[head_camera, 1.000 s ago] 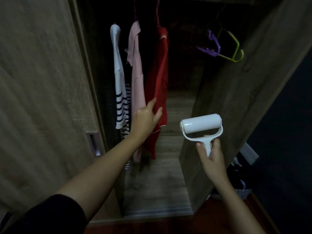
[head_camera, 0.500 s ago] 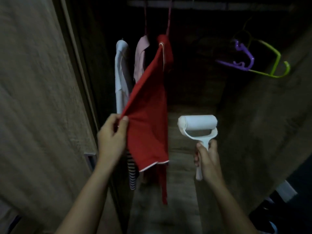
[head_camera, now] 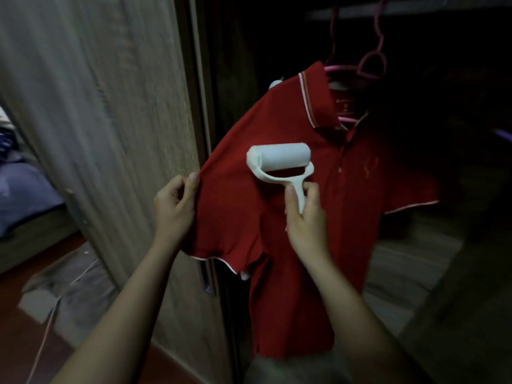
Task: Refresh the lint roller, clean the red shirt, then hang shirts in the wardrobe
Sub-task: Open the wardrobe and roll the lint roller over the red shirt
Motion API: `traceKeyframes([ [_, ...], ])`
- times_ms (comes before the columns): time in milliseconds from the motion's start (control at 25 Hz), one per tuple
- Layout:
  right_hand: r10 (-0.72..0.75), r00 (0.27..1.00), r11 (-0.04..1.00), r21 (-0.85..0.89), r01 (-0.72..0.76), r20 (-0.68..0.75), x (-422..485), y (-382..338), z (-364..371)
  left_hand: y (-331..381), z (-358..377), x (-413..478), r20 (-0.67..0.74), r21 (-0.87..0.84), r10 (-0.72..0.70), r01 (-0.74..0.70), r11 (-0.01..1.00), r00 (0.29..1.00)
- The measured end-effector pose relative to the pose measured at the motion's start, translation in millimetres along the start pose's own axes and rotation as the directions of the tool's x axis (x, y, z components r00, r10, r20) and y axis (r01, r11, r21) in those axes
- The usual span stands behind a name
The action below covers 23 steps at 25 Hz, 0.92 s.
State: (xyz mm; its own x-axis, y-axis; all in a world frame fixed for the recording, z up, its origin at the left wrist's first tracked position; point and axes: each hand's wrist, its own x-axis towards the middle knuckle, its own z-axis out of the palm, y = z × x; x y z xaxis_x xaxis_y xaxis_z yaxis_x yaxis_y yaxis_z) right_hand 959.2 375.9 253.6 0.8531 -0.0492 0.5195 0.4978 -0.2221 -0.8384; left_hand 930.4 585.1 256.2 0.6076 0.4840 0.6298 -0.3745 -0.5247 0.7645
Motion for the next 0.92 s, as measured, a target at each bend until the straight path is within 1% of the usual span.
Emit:
traceKeyframes([
  [80,-0.016,0.998,1.000,-0.020,0.017,0.056,-6.5,8.1,17.3,-3.5,2.2,3.0,-0.005,-0.011,-0.026,0.026,1.000,1.000],
  [160,-0.032,0.981,0.996,-0.070,0.046,0.191,-38.2,28.3,32.0,-7.4,4.9,3.7,-0.017,-0.013,-0.035,0.035,0.999,0.999],
  [240,0.024,0.931,0.994,-0.112,0.018,0.364,-78.1,48.2,38.5,-9.0,6.9,3.7,-0.015,-0.028,-0.025,0.025,0.999,1.000],
  [280,0.075,0.908,0.992,-0.126,-0.025,0.412,-91.2,54.8,39.6,-9.1,7.0,4.2,-0.009,-0.031,-0.016,0.016,0.999,1.000],
  [320,0.121,0.899,0.988,-0.138,-0.069,0.422,-94.9,58.4,39.5,-9.5,6.5,5.3,0.004,-0.035,-0.010,0.010,0.999,1.000],
  [360,0.144,0.905,0.985,-0.145,-0.093,0.400,-89.6,58.5,38.7,-10.2,5.2,6.5,0.020,-0.041,-0.007,0.008,0.999,1.000],
  [400,0.124,0.930,0.987,-0.139,-0.080,0.345,-77.4,56.2,38.6,-11.1,4.0,7.6,0.039,-0.051,-0.010,0.012,0.999,0.999],
  [440,0.072,0.961,0.991,-0.124,-0.040,0.267,-58.7,50.7,38.9,-12.3,2.5,9.3,0.059,-0.068,-0.017,0.021,0.997,0.998],
  [480,0.002,0.987,0.993,-0.115,0.017,0.161,-33.9,40.1,37.7,-12.8,1.7,11.2,0.075,-0.087,-0.023,0.030,0.996,0.997],
  [560,-0.099,0.995,0.990,-0.103,0.096,-0.026,21.6,16.7,31.5,-12.0,1.6,12.6,0.092,-0.108,-0.029,0.039,0.993,0.995],
  [600,-0.125,0.989,0.989,-0.091,0.118,-0.080,41.5,10.2,28.8,-11.3,2.1,12.2,0.095,-0.109,-0.031,0.041,0.993,0.995],
  [640,-0.130,0.986,0.989,-0.080,0.123,-0.101,50.5,9.3,28.7,-11.0,2.2,11.7,0.095,-0.110,-0.034,0.044,0.993,0.995],
  [680,-0.107,0.990,0.991,-0.089,0.099,-0.091,44.3,16.6,31.4,-11.0,1.9,11.0,0.092,-0.112,-0.037,0.047,0.993,0.995],
  [720,-0.063,0.997,0.992,-0.111,0.058,-0.044,24.0,33.4,34.8,-10.9,1.5,10.6,0.089,-0.110,-0.035,0.045,0.993,0.995],
  [800,0.100,0.989,0.985,-0.151,-0.083,0.106,-41.8,78.7,42.5,-10.5,1.3,9.4,0.082,-0.096,-0.017,0.025,0.995,0.997],
  [840,0.185,0.973,0.973,-0.168,-0.161,0.137,-66.4,93.9,42.7,-11.1,1.6,9.7,0.077,-0.093,-0.011,0.018,0.996,0.997],
  [880,0.214,0.970,0.965,-0.180,-0.191,0.116,-74.7,102.5,41.3,-11.5,1.1,9.8,0.073,-0.092,-0.014,0.020,0.996,0.997],
  [920,0.188,0.980,0.967,-0.185,-0.174,0.061,-63.7,103.4,40.1,-12.2,0.4,10.4,0.072,-0.093,-0.017,0.024,0.995,0.997],
])
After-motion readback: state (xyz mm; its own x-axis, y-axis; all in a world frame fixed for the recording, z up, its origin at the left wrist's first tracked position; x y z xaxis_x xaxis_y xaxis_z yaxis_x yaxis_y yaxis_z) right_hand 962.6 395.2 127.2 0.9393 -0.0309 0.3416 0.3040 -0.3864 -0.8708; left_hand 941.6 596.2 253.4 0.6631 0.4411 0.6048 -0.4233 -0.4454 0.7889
